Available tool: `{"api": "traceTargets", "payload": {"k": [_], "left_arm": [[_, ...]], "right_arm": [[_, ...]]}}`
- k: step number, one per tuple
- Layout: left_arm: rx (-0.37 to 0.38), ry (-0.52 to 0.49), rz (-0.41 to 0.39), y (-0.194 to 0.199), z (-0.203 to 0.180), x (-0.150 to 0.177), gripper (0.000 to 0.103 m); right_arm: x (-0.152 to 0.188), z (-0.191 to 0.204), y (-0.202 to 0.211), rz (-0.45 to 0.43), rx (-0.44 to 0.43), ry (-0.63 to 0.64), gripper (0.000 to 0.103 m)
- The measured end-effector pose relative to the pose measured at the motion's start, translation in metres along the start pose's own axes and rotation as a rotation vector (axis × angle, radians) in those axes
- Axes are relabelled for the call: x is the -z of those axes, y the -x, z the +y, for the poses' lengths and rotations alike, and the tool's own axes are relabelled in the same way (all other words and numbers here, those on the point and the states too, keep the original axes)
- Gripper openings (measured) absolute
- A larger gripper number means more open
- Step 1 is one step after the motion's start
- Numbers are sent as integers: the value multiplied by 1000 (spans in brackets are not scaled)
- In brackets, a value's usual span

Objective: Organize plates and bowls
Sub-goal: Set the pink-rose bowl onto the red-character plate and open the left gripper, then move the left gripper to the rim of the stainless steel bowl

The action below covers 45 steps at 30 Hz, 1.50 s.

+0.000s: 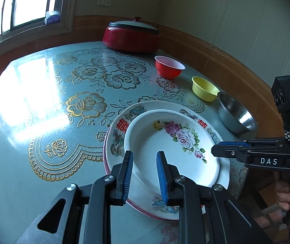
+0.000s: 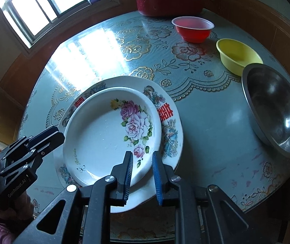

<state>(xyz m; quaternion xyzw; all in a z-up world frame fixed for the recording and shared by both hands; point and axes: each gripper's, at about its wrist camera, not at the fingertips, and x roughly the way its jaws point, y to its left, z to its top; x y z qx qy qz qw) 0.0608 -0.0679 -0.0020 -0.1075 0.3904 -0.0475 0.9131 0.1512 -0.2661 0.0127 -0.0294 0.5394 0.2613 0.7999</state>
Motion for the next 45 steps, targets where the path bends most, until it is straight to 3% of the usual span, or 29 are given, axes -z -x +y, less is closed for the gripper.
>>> {"api": "traceTargets", "payload": {"k": [15,26,33,45], "left_arm": [[-31,-4,22,-4,11,-1,25],[-26,-4,17,-6,15,-8,28],[-22,6,36,-12,14,-8,28],[-109,7,-12,-12,-10,-28,30]], "right_arm": [[2,-1,1,-48,-13,-113,25],[6,6,10,-122,-3,-121,31],[3,-8,17,-170,-5,-159,31],[-29,-55,32,-236,-40,-167,31]]}}
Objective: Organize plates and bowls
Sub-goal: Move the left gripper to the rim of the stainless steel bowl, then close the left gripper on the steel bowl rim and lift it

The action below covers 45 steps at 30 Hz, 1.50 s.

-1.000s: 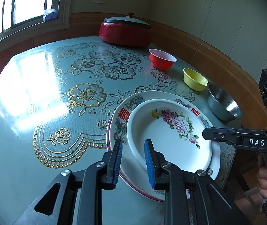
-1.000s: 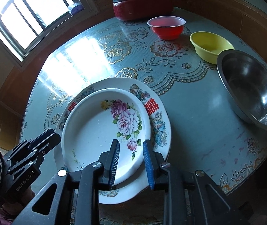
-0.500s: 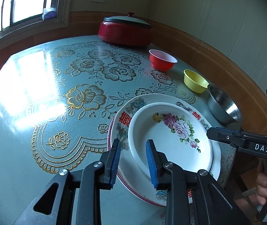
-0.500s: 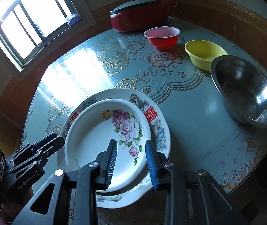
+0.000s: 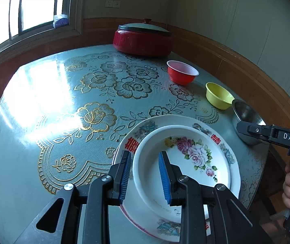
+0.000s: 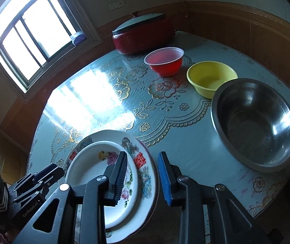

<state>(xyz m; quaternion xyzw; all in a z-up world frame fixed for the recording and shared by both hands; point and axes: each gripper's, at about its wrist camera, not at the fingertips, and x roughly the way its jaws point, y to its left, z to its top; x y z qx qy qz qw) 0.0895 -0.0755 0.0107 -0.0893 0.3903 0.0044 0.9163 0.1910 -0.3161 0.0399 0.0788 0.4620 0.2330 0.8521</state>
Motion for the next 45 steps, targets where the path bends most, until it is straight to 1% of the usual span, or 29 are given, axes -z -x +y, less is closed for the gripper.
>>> {"api": "traceTargets", "payload": {"k": [2,8,10,11,16,18,21,25,27,31,38,45], "left_arm": [[-6,-6,-8,0,-11,-5,32],[-2,-32,-4,-11,-52,-19,33],[2,-45,0,-16,-66,-22,36],[6,-52,2,-19,-73,-24,38],[30,-89,7,-34,-108,-32,38],[41,-103,9,-39,-120,-35,41],[57,-118,11,-47,-136,-40,41],[67,-128,16,-55,-153,-44,41],[72,-129,22,-60,-160,-46,41],[83,-133,35,-69,-173,-48,41],[100,-140,57,-84,-189,-48,41],[118,-127,100,-100,-198,-48,41]], "right_arm": [[-8,-13,4,-11,1,-9,31],[-23,-64,22,-52,27,-58,32],[-26,-83,28,-68,40,-85,32],[-28,-91,32,-76,48,-96,32],[-32,-133,48,-109,89,-150,32],[-34,-147,53,-119,106,-167,32],[-37,-165,60,-133,122,-192,32],[-39,-186,64,-135,139,-217,33],[-41,-194,61,-126,142,-225,35],[-41,-207,56,-102,141,-234,35],[-44,-229,49,-87,137,-257,35],[-42,-245,40,-62,123,-285,35]]}}
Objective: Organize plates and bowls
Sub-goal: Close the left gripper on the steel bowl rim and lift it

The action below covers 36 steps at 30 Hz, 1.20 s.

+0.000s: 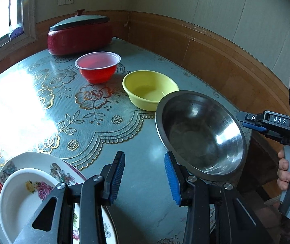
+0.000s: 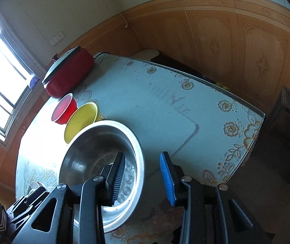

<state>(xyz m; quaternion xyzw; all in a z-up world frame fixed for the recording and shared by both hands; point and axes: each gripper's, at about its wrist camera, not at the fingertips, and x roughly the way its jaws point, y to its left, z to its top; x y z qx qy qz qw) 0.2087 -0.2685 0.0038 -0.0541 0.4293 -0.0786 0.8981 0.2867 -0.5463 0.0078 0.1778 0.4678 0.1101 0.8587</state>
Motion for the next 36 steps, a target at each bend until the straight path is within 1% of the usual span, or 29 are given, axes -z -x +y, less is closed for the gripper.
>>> {"api": "traceTargets", "payload": {"k": [3,7,11,13,17,19,20,21,22,24,25,28,30,36], "left_arm": [[22,25,19,-7,1,-1,41],[83,60,34,-12,2,-5,41],[127,81,43,-17,-1,-10,41],[136,93,51,-22,-3,-12,41],[135,105,65,-33,-6,-15,41],[137,116,71,-38,-7,-15,39],[138,122,77,-40,-8,-15,36],[139,127,83,-43,-9,-15,31],[143,131,83,-44,-10,-14,30],[149,126,72,-42,-13,-13,22],[147,118,64,-41,-15,-12,20],[118,107,50,-39,-18,-9,20],[106,118,45,-37,-16,-6,20],[70,165,27,-20,-1,5,20]], "right_arm": [[0,-4,-4,16,-11,-4,35],[3,-7,-9,31,-36,-8,35],[5,-7,-14,48,-57,3,35],[5,-6,-18,60,-71,8,35],[7,-2,-26,81,-91,36,35],[9,1,-30,91,-95,56,35],[10,2,-32,97,-97,66,33],[11,2,-34,104,-99,74,31],[11,3,-36,108,-103,80,29],[13,6,-38,114,-116,99,25],[15,8,-39,117,-120,115,23],[19,14,-42,114,-108,165,20],[21,16,-43,123,-122,182,16],[29,34,-45,160,-174,262,16]]}}
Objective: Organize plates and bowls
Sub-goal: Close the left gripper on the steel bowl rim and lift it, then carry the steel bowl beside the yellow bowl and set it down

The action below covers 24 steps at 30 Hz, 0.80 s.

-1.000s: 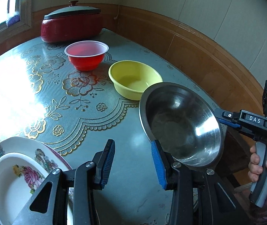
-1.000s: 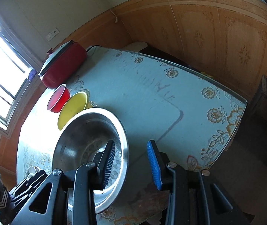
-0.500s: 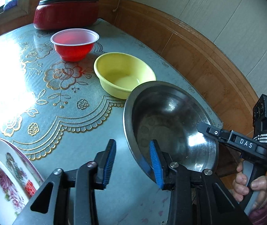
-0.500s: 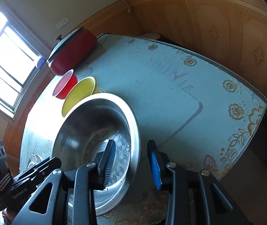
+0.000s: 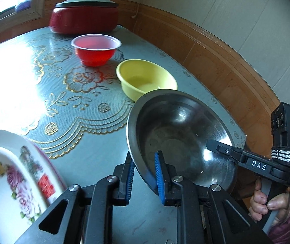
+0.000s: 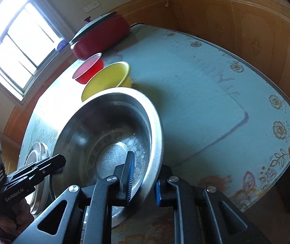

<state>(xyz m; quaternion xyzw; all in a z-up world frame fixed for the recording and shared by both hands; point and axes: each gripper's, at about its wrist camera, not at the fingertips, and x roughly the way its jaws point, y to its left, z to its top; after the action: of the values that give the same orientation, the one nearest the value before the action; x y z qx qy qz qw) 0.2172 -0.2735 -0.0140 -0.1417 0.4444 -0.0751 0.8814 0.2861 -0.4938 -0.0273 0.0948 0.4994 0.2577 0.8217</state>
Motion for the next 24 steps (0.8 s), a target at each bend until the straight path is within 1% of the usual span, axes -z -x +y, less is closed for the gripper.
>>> {"api": "traceTargets", "payload": {"k": [2,7,11,15,16,20,21,23,24], "left_arm": [[-15,15,-12,9,6,3,20],[-42,56,-27,28,21,13,20],[-65,69,-16,31,30,17,20],[-86,40,-17,31,33,18,20],[-79,36,-14,31,35,18,20],[-47,7,2,30,36,16,20],[-39,1,0,30,36,15,21],[-22,-28,6,30,35,15,25],[-18,-36,7,32,36,16,28]], "right_arm": [[0,8,-2,13,-26,22,16],[2,29,-8,40,-57,95,17],[5,34,-17,59,-67,91,17],[10,44,-20,61,-53,81,18],[11,44,-19,67,-52,69,19],[11,45,-15,75,-16,27,20],[11,44,-15,74,-9,13,21],[10,45,-15,64,22,-7,22],[10,45,-14,61,36,-19,23]]}}
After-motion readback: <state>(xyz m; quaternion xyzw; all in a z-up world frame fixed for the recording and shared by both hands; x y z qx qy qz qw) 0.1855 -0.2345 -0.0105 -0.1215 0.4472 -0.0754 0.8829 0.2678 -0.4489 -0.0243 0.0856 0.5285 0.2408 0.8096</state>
